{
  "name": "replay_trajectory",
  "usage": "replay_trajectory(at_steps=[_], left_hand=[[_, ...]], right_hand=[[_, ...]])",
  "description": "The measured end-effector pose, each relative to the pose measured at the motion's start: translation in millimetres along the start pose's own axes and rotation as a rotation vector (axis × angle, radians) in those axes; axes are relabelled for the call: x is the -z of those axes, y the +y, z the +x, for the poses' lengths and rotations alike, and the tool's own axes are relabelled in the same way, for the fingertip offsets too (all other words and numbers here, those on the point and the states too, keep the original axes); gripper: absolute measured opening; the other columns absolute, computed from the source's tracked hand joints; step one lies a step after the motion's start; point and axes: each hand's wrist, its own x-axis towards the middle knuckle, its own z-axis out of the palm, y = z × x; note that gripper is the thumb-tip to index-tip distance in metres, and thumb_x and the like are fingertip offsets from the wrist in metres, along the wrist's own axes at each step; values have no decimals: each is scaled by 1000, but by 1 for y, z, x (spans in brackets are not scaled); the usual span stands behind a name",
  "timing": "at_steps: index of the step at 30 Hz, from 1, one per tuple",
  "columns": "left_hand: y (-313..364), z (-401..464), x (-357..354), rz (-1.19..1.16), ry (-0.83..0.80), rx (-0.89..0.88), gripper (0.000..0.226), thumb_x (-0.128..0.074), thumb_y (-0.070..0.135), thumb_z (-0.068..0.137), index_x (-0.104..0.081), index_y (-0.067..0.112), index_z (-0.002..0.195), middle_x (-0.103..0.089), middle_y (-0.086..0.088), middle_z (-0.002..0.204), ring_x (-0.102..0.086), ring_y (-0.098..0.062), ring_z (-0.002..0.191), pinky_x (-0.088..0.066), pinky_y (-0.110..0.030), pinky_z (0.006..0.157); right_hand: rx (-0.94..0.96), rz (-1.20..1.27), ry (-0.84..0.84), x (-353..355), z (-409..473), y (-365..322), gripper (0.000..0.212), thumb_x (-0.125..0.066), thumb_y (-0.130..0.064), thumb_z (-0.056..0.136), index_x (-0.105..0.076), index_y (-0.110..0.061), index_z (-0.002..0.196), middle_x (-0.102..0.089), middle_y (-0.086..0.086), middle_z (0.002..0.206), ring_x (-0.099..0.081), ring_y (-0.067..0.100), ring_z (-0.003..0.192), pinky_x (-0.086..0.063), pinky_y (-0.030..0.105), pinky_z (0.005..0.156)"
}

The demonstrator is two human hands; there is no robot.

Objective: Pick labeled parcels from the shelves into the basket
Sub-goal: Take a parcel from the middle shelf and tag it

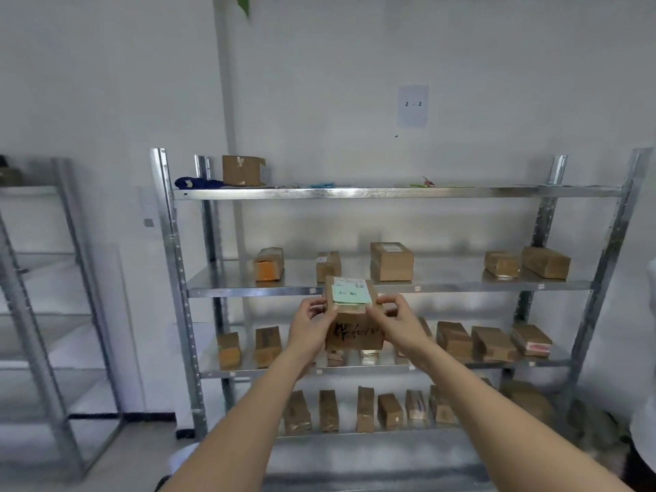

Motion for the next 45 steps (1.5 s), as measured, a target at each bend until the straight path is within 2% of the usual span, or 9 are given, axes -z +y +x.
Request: replay_trajectory(at_steps=[6,12,14,19,25,29,34,39,45], left_hand=[[1,-27,118,16,64,30,70,-78,19,83,-44,25,144,-53,4,139,-51,-15,126,-48,-40,104],[-6,-61,256,40,103,72,72,-79,0,76,-53,25,138,-60,7,129,-59,-12,111,-51,-15,70],[-11,-72,302,46,114,100,61,-76,1,79,-59,24,133,-63,5,129,-61,-12,109,-52,-16,69],[-32,-100,398,-92,138,235,22,-54,22,97,-71,34,92,-69,13,102,-60,-9,103,-46,-31,83],[-91,-107,481,-133,168,364,26,-51,33,99,-67,22,117,-64,10,118,-56,-16,118,-35,-46,109],[-131,-92,516,-104,128,399,32,-51,41,99,-66,24,122,-64,15,120,-56,-8,114,-35,-44,109],[-186,-39,544,-1,113,412,28,-48,35,101,-64,22,120,-64,11,116,-56,-5,106,-42,-21,81],[-269,39,569,233,136,416,43,-51,37,100,-55,20,139,-54,4,142,-49,-10,123,-34,-25,99],[-386,126,586,460,28,462,43,-54,35,98,-51,27,141,-51,6,144,-50,-12,124,-38,-30,105]], right_hand=[[67,-64,-168,-109,-15,-38,66,-74,-27,90,-40,-36,146,-50,-4,143,-54,21,127,-58,40,95],[77,-129,-344,-244,-38,-82,72,-67,-2,92,-32,-30,149,-44,-24,112,-57,8,107,-56,21,78],[83,-158,-370,-295,-46,-87,74,-72,-8,90,-33,-29,149,-47,-15,122,-56,9,109,-57,21,78],[76,-248,-328,-414,-73,-82,103,-89,-53,68,-30,-38,151,-36,0,151,-44,22,134,-45,39,109],[34,-355,-334,-515,-94,-70,113,-89,-55,62,-23,-38,153,-26,4,150,-42,28,136,-42,45,112],[-19,-376,-325,-566,-81,-44,123,-77,-73,41,-22,-45,148,-25,0,147,-45,26,133,-46,48,109],[-82,-477,-314,-616,-36,-1,110,-76,-74,56,-17,-50,146,-30,-3,145,-51,27,127,-49,47,104],[-185,-497,-333,-662,30,69,107,-78,-71,61,-16,-49,147,-27,3,146,-44,31,132,-47,49,105],[-320,-496,-386,-707,95,177,110,-82,-62,60,-18,-48,148,-24,-1,149,-40,32,134,-47,52,104]])
